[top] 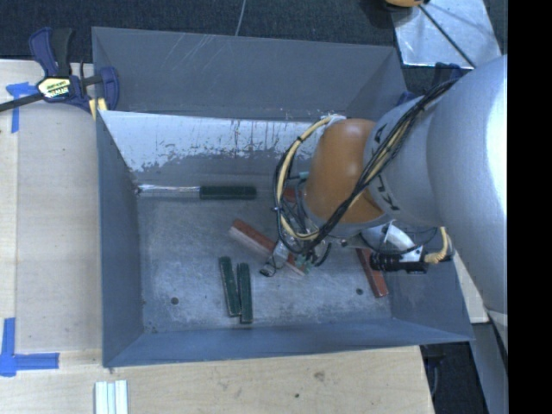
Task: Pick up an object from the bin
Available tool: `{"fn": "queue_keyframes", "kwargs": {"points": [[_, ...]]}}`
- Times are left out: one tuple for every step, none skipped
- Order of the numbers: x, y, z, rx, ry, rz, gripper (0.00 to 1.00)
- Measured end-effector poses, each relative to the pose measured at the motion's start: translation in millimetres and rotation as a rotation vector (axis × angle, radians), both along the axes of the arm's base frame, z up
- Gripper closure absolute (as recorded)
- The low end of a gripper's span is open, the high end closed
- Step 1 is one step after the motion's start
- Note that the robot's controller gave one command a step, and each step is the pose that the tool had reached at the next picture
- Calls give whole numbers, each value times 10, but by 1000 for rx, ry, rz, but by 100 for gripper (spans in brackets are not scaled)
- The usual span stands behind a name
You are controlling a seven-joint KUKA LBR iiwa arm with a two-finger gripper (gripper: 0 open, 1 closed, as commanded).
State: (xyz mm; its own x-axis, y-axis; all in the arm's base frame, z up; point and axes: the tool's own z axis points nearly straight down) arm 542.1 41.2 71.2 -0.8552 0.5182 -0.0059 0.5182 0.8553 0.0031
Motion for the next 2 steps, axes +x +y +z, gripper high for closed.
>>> {"fn": "queue_keyframes", "kwargs": {"points": [[1,0,4,0,0,0,100],[-14,-3,56,0,6,1,100]]}}
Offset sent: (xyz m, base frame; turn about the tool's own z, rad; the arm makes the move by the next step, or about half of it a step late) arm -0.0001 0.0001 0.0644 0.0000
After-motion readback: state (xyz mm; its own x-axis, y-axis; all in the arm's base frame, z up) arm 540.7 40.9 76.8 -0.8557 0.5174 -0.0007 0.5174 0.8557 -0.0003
